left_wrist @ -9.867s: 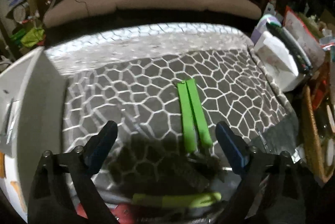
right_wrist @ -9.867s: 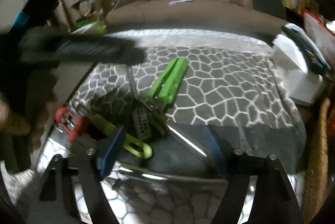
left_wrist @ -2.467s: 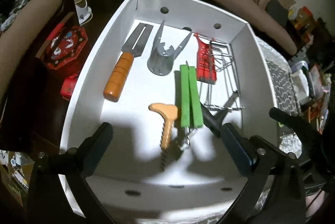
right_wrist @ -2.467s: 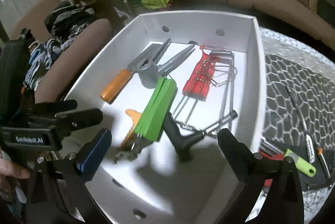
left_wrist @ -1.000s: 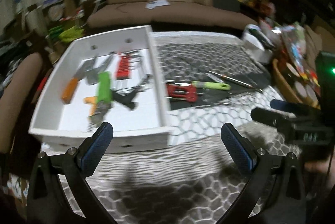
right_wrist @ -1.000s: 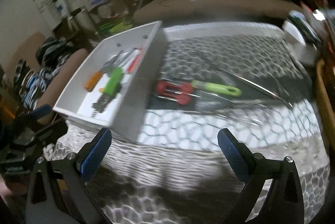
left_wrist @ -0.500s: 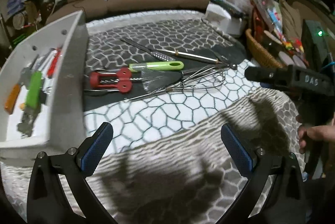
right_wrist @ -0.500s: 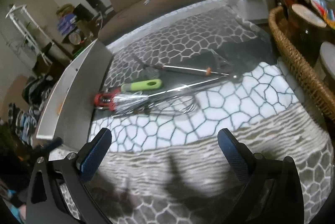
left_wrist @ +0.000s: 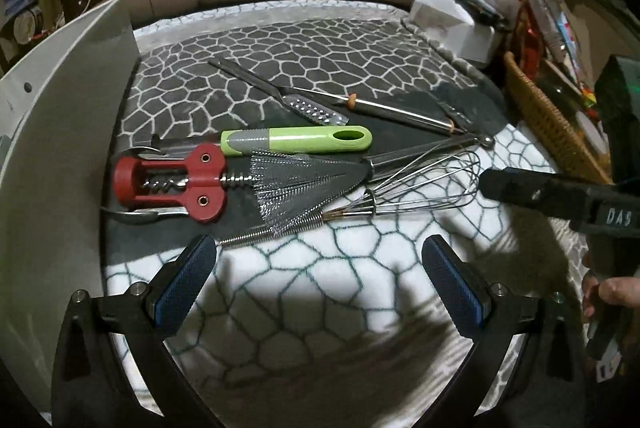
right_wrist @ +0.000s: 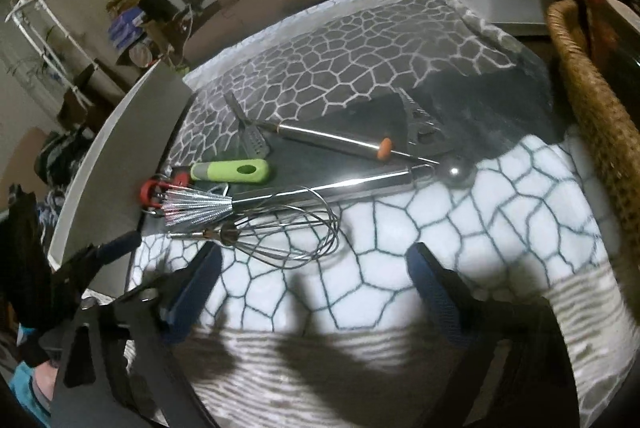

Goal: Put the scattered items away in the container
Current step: 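Grasp the wire whisk by its loops with the left gripper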

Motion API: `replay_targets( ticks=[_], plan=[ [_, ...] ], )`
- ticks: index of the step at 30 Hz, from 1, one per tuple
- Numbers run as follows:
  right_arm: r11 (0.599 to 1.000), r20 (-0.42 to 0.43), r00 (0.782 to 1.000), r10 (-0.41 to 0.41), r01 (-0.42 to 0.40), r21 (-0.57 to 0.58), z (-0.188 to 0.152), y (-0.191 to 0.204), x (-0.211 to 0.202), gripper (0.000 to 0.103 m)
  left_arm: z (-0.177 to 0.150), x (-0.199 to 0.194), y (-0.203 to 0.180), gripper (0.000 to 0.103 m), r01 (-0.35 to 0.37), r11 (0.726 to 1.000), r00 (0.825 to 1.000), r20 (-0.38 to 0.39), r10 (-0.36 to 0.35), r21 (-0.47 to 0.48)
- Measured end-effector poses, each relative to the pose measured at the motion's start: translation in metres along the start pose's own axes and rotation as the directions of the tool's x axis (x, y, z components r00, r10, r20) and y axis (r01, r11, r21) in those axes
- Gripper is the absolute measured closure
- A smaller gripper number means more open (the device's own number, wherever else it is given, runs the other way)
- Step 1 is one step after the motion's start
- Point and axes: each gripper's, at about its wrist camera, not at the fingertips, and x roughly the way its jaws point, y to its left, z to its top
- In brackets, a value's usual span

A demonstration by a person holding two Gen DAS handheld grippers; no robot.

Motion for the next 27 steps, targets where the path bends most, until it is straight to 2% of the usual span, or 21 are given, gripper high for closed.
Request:
replay_targets(
  ticks=[2,5,15,17,20,25,27],
  plan=[
    [1.000,-0.015,1.000,-0.013,0.012,-0.028,0.000,0.003,0.008,0.025,0.002,0.006,0.000,0.000,0.001,1.000,1.000,-0.007,-0.001,0.004],
    [0.999,-0.028,0.999,-0.023,0.022,-0.048,0.001,0.006,0.016,0.034,0.005,0.015,-0.001,0.000,0.001,1.000,1.000,-0.019,0.000,0.008],
    [0.998,-0.051,0.998,0.031,-0.034,-0.058,0.009,0.007,0.035,0.034,0.009,0.038,0.005,0.000,0.027,1.000,0.999,-0.040,-0.027,0.001],
    [0.997,-0.053,0.997,0.061,-0.063,-0.048,0.009,0.005,0.037,0.043,0.010,0.039,0.007,0.000,0.033,0.999,0.999,-0.038,-0.033,-0.005],
    [0.995,-0.034,0.995,0.095,-0.096,-0.021,0.010,0.002,0.033,0.048,0.009,0.038,0.011,0.000,0.043,0.999,0.999,-0.032,-0.044,-0.022],
    [0.988,-0.019,0.988,0.153,-0.153,0.017,0.008,-0.002,0.024,0.055,0.005,0.028,0.015,0.000,0.078,0.996,0.997,-0.017,-0.079,-0.039],
    [0.987,-0.021,0.987,0.160,-0.160,0.011,0.006,0.000,0.020,0.056,0.003,0.024,0.011,0.000,0.089,0.996,0.996,-0.016,-0.090,-0.011]
  ],
)
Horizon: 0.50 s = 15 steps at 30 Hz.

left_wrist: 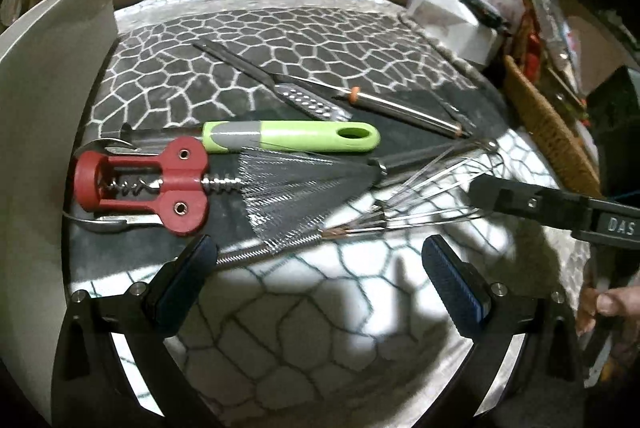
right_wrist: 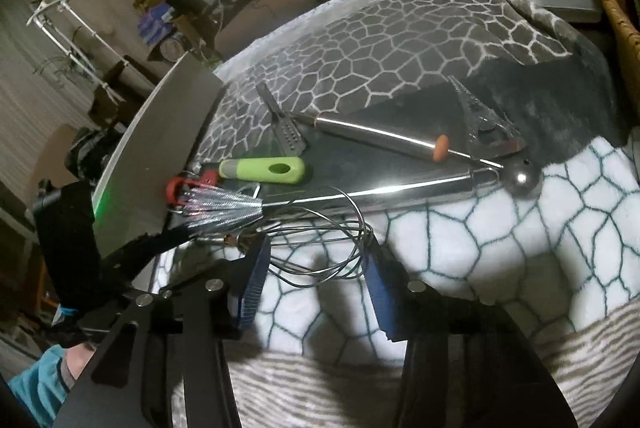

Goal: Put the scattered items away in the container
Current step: 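Grasp the wire whisk by its loops with the left gripper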

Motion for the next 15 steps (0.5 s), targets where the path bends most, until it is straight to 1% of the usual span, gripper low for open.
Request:
replay_targets(
  ticks=[2,4,6,8,9,11,13,15],
  plan=[
    [1.000,0.000,1.000,0.004,-0.004,-0.008,-0.002,0.004,-0.003,0.056,-0.001,-0.002,-0.009,0.000,-0.008,0.998,1.000,0.008,0.007,0.064],
    [1.000,0.002,1.000,0.014,-0.014,-0.008,-0.004,0.006,-0.006,0.057,-0.003,-0.004,-0.023,0.000,-0.017,0.986,1.000,0.018,0.014,0.164],
    [0.999,0.012,0.999,0.030,-0.030,-0.016,-0.006,0.012,-0.012,0.057,-0.005,-0.006,-0.039,0.000,-0.032,0.965,0.999,0.035,0.024,0.260],
    [0.998,0.026,0.998,0.053,-0.052,-0.030,-0.006,0.020,-0.019,0.057,-0.005,-0.007,-0.052,0.000,-0.074,0.942,0.996,0.071,0.054,0.327],
    [0.997,0.032,0.998,0.061,-0.059,-0.039,-0.005,0.025,-0.021,0.057,-0.004,-0.007,-0.054,0.000,-0.082,0.935,0.995,0.086,0.056,0.344],
    [0.995,0.042,0.996,0.082,-0.079,-0.060,-0.005,0.035,-0.025,0.057,0.000,-0.010,-0.052,0.000,-0.085,0.940,0.993,0.111,0.050,0.330],
    [0.992,0.045,0.994,0.103,-0.099,-0.074,-0.005,0.044,-0.027,0.057,0.005,-0.009,-0.047,0.003,-0.078,0.946,0.992,0.123,0.041,0.316],
    [0.990,0.044,0.993,0.111,-0.107,-0.094,-0.006,0.053,-0.026,0.057,0.008,-0.005,-0.043,0.009,-0.105,0.941,0.990,0.122,0.069,0.321]
  ],
)
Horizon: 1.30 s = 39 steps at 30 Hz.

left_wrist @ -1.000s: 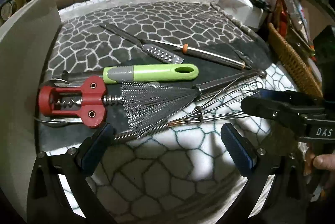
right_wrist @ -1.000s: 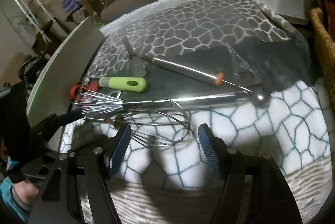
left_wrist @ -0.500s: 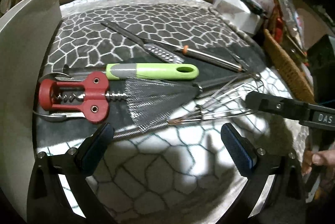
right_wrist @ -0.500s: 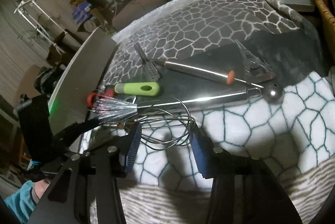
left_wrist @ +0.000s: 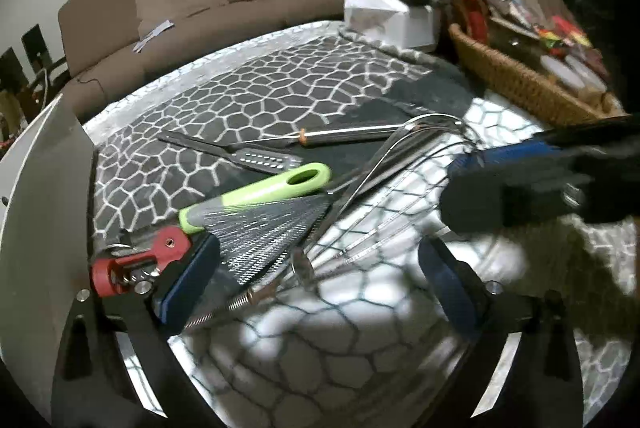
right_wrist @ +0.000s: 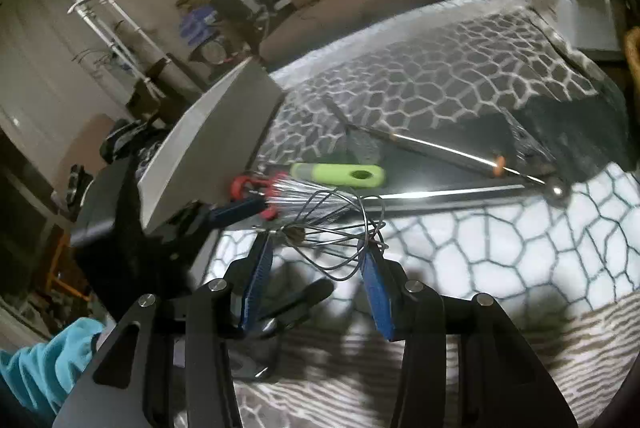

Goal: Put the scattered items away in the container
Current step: 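Grasp the wire whisk by its loops with the left gripper, then carry the wire whisk with the left gripper over the white tray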

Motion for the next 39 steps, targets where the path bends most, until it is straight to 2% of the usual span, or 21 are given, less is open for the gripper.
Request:
replay_targets(
  ticks=[1,4,6,9,13,16,18,19,21,22,25,28,30,31,32,34,39],
  plan=[
    [1.000,-0.003,1.000,0.005,-0.005,-0.002,0.000,0.002,0.001,0.057,0.001,0.003,0.002,0.011,-0.016,1.000,1.000,-0.010,0.016,0.007],
    [1.000,-0.009,1.000,0.024,-0.024,0.000,0.002,0.004,0.004,0.057,0.000,0.010,0.014,0.036,-0.021,0.999,0.999,-0.038,0.020,-0.025],
    [0.999,-0.002,0.999,0.034,-0.034,-0.005,0.004,0.006,0.003,0.057,-0.003,0.012,0.027,0.069,0.009,0.997,0.999,-0.049,-0.013,-0.081],
    [0.998,0.011,0.998,0.055,-0.055,0.002,0.006,0.006,-0.001,0.057,-0.005,0.010,0.037,0.073,0.018,0.992,0.998,-0.053,-0.025,-0.121],
    [0.999,0.042,0.999,0.028,-0.029,0.038,0.008,-0.003,-0.008,0.055,-0.006,0.007,0.041,0.075,0.048,0.984,0.997,-0.044,-0.056,-0.170],
    [0.988,0.056,0.998,0.026,-0.034,0.149,0.007,-0.027,-0.005,0.049,-0.006,0.002,0.045,0.077,0.084,0.966,0.995,-0.028,-0.093,-0.245],
    [0.959,0.080,0.994,0.079,-0.098,0.267,0.007,-0.047,0.002,0.048,-0.009,-0.005,0.046,0.080,0.112,0.952,0.993,-0.012,-0.121,-0.285],
    [0.940,0.096,0.990,0.101,-0.127,0.316,0.007,-0.055,0.005,0.045,-0.009,-0.007,0.046,0.081,0.117,0.949,0.992,-0.010,-0.125,-0.293],
    [0.909,0.127,0.983,0.132,-0.171,0.379,0.011,-0.060,0.009,0.030,-0.013,-0.013,0.044,0.083,0.132,0.942,0.990,-0.006,-0.141,-0.308],
    [0.904,0.140,0.979,0.145,-0.189,0.383,0.014,-0.058,0.009,0.022,-0.015,-0.015,0.043,0.084,0.139,0.940,0.989,-0.007,-0.148,-0.312],
    [0.917,0.174,0.971,0.166,-0.217,0.336,0.025,-0.042,0.012,0.015,-0.021,-0.020,0.038,0.085,0.138,0.942,0.989,-0.012,-0.148,-0.306],
    [0.944,0.151,0.979,0.134,-0.172,0.280,0.032,-0.024,0.027,0.015,-0.027,-0.024,0.034,0.085,0.129,0.941,0.990,-0.019,-0.142,-0.313],
    [0.939,0.116,0.983,0.141,-0.170,0.299,0.031,-0.020,0.045,0.016,-0.030,-0.030,0.032,0.085,0.134,0.940,0.989,-0.013,-0.145,-0.315],
    [0.932,0.111,0.982,0.155,-0.182,0.313,0.030,-0.019,0.051,0.020,-0.032,-0.033,0.031,0.085,0.138,0.938,0.989,-0.010,-0.149,-0.317],
    [0.928,0.112,0.979,0.171,-0.198,0.315,0.029,-0.017,0.057,0.034,-0.033,-0.036,0.031,0.085,0.137,0.938,0.989,-0.006,-0.147,-0.320],
    [0.934,0.097,0.979,0.178,-0.199,0.298,0.029,-0.011,0.063,0.050,-0.034,-0.042,0.034,0.085,0.136,0.934,0.990,0.001,-0.144,-0.330],
    [0.945,0.136,0.969,0.206,-0.233,0.229,0.035,0.013,0.044,0.050,-0.031,-0.066,0.046,0.085,0.126,0.930,0.992,0.036,-0.121,-0.344]
  ],
)
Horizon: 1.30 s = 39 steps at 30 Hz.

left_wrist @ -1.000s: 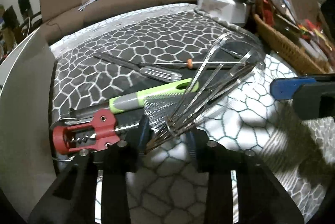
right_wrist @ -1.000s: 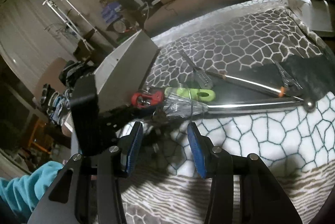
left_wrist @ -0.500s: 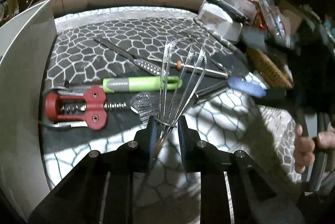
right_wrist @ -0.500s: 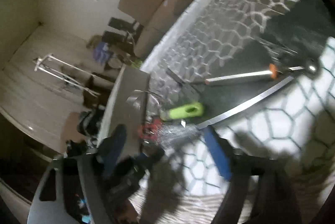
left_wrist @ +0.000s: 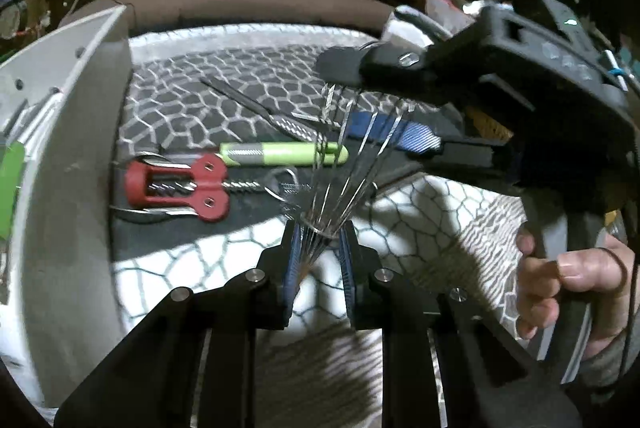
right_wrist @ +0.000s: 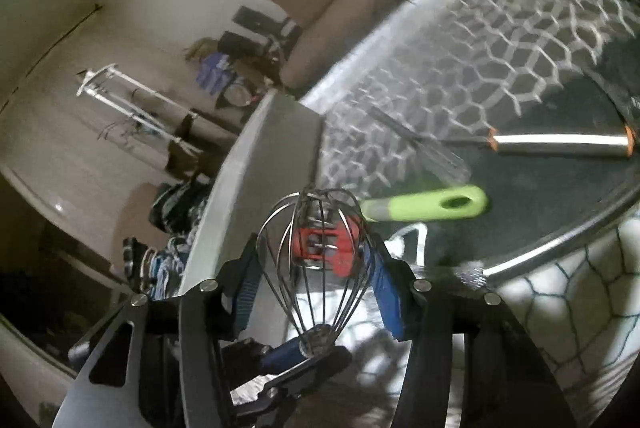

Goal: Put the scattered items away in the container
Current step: 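Carry the wire whisk with the left gripper over the white tray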

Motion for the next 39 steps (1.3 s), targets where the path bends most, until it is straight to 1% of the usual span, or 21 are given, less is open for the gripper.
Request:
replay_targets(
  ticks=[2,7,12,14,18,22,25,27,30,31,35,39],
  plan=[
    [0.999,0.014,1.000,0.027,-0.026,-0.037,0.001,0.021,-0.001,0.050,0.004,-0.015,0.003,0.085,0.007,1.000,1.000,0.019,-0.007,-0.012],
    [0.988,0.016,0.999,0.038,-0.035,-0.152,-0.004,0.072,0.001,0.050,0.007,-0.060,0.010,0.085,-0.001,1.000,0.999,0.051,0.002,-0.023],
    [0.981,-0.013,0.997,0.077,-0.078,-0.179,-0.006,0.121,0.007,0.050,0.010,-0.114,0.024,0.085,0.012,0.998,0.994,0.110,-0.005,-0.060],
    [0.973,-0.028,0.996,0.079,-0.083,-0.217,-0.005,0.146,0.007,0.050,0.014,-0.133,0.029,0.085,0.017,0.998,0.991,0.133,-0.009,-0.066],
    [0.955,-0.052,0.995,0.084,-0.095,-0.282,0.000,0.196,0.009,0.050,0.020,-0.169,0.040,0.085,0.012,0.998,0.984,0.178,0.001,-0.068],
    [0.944,-0.089,0.991,0.100,-0.123,-0.308,0.003,0.237,0.027,0.050,0.026,-0.203,0.067,0.085,-0.017,0.997,0.979,0.202,0.032,-0.080],
    [0.946,-0.131,0.986,0.106,-0.141,-0.293,0.005,0.260,0.055,0.050,0.030,-0.225,0.100,0.085,-0.035,0.993,0.977,0.207,0.058,-0.111],
    [0.947,-0.153,0.982,0.110,-0.150,-0.284,0.006,0.274,0.080,0.050,0.035,-0.237,0.127,0.085,-0.052,0.990,0.976,0.206,0.078,-0.131],
    [0.956,-0.189,0.973,0.134,-0.177,-0.236,0.006,0.288,0.121,0.050,0.041,-0.247,0.161,0.085,-0.078,0.986,0.975,0.195,0.107,-0.147],
    [0.959,-0.196,0.970,0.143,-0.185,-0.217,0.006,0.290,0.134,0.050,0.043,-0.247,0.172,0.085,-0.098,0.984,0.974,0.188,0.126,-0.150],
    [0.972,-0.214,0.964,0.159,-0.191,-0.139,0.006,0.290,0.192,0.050,0.049,-0.234,0.220,0.085,-0.144,0.974,0.976,0.138,0.169,-0.174],
    [0.983,-0.249,0.957,0.146,-0.169,-0.070,0.003,0.271,0.244,0.050,0.045,-0.205,0.261,0.085,-0.181,0.963,0.978,0.069,0.198,-0.198]
  ],
)
